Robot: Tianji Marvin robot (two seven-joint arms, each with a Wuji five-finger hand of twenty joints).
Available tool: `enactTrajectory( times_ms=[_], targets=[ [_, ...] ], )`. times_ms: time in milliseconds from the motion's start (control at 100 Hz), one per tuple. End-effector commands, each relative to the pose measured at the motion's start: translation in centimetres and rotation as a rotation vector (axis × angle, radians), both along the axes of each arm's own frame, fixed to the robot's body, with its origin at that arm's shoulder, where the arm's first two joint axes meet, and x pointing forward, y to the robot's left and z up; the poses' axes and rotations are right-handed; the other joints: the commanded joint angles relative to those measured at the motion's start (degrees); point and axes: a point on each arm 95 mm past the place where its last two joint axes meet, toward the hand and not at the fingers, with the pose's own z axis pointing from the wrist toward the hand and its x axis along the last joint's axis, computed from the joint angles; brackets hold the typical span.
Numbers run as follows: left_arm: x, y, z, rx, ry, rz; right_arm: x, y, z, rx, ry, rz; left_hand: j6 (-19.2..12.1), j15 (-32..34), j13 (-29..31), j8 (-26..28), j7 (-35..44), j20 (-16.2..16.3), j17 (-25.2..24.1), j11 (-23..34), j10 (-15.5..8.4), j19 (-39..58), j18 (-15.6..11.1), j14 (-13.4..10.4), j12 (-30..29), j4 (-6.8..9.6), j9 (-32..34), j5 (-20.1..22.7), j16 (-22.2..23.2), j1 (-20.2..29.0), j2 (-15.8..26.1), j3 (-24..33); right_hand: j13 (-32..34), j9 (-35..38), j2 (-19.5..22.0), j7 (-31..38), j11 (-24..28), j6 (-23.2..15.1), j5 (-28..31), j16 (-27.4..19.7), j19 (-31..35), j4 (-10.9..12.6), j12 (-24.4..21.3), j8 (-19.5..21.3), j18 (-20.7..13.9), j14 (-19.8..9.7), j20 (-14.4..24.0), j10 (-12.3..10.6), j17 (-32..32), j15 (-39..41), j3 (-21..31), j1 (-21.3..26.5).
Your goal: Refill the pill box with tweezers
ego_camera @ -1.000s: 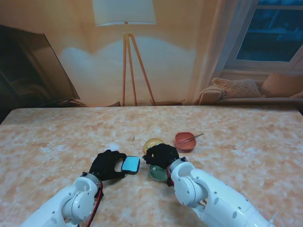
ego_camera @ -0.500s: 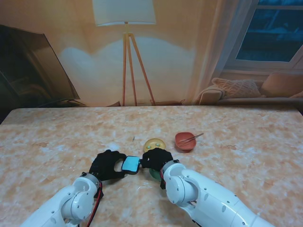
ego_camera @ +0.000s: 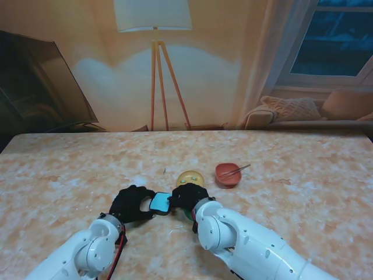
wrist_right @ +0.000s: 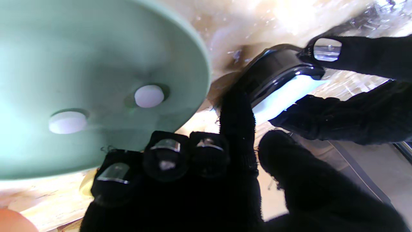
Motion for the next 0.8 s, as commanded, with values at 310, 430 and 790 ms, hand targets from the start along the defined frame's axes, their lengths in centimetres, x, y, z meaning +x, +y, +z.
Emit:
enactTrajectory(
  times_ms=[310, 430, 790],
  targets=[
    [-0.64, -0.07, -0.90, -0.002, 0.038, -0.002, -0.48, 1.04, 0.16, 0.031, -0.001, -0.002, -3.6, 0.5, 0.9, 2.7, 6.6, 1.2, 0.0, 1.4, 0.3, 1.2, -1.0, -0.9, 1.1, 1.83, 1.4, 3.6, 0.3, 1.9, 2.9, 2.0, 3.0, 2.6, -0.2, 1.3, 3.3, 0.8, -0.7, 1.1, 6.7, 0.1, 1.1, -0.7, -4.8, -5.7, 1.3, 3.8, 0.5, 2.5, 0.3, -0.8],
    [-0.68, -0.06, -0.92, -0.004, 0.039, 0.000, -0.52, 1.13, 0.31, 0.045, -0.005, -0.011, -3.6, 0.4, 0.8, 2.7, 6.6, 1.2, -0.1, 1.4, 0.3, 1.2, -1.1, -1.1, 1.1, 1.83, 1.4, 3.7, 0.3, 2.0, 3.1, 1.8, 3.1, 2.6, -0.4, 1.3, 3.3, 0.9, -0.5, 1.0, 6.8, 0.1, 1.0, -0.7, -4.8, -5.7, 1.2, 3.9, 0.6, 2.6, 0.3, -0.8],
    [-0.78, 0.01, -1.01, -0.007, 0.036, 0.006, -0.75, 1.42, 0.02, 0.061, -0.007, -0.013, -3.6, 0.4, 0.9, 2.8, 6.9, 1.2, -0.1, 1.4, 0.2, 1.2, -1.1, -1.1, 1.1, 1.87, 1.4, 4.0, 0.3, 2.1, 3.3, 1.6, 3.3, 2.8, -0.1, 0.9, 3.3, 1.2, -0.5, 0.8, 6.9, 0.1, 0.6, -0.7, -4.9, -5.9, 1.0, 3.8, 0.8, 2.7, 0.2, -0.8]
  ],
)
